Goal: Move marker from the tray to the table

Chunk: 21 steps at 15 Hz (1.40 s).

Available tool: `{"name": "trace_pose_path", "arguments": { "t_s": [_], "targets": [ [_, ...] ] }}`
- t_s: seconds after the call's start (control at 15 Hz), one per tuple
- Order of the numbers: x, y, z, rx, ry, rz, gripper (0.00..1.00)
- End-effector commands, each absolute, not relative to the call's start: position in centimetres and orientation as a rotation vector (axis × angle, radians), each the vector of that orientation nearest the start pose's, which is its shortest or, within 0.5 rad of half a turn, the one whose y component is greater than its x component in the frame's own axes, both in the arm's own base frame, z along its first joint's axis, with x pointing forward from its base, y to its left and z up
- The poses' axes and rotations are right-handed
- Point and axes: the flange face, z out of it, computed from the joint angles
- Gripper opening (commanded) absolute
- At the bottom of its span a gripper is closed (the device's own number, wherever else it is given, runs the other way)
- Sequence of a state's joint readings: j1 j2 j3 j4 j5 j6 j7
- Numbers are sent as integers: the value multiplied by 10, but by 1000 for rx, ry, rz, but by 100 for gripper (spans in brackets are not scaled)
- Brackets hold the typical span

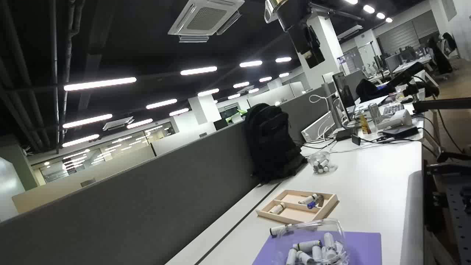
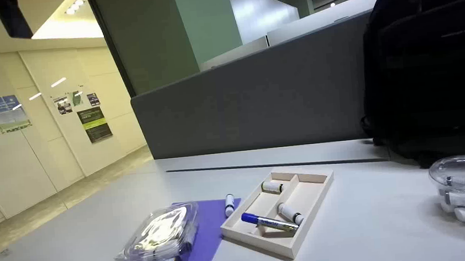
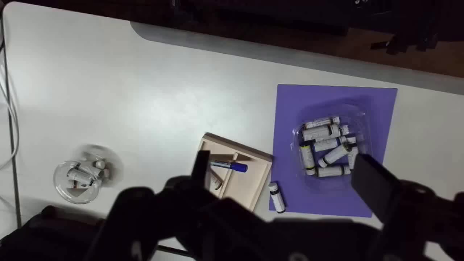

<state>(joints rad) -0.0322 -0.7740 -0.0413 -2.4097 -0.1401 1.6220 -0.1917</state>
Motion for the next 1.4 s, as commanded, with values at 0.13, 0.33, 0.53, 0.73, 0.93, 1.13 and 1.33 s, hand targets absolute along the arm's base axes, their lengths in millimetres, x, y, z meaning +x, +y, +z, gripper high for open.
{"name": "trace_pose_path", "arguments": {
  "t_s": [0.13,0.33,0.53,0.73,0.93,1.13,1.33],
  "targets": [
    [311,-40,568,-3242,-225,41,100],
    [311,-40,568,-3242,-225,41,100],
    [311,-40,568,-3242,-225,41,100],
    [311,-40,568,-3242,-225,41,100],
    [311,-40,568,-3242,-225,40,100],
    [333,-44,561,-3246,-217,-67,100],
    [373,-50,541,-3251,-189,-252,100]
  ]
}}
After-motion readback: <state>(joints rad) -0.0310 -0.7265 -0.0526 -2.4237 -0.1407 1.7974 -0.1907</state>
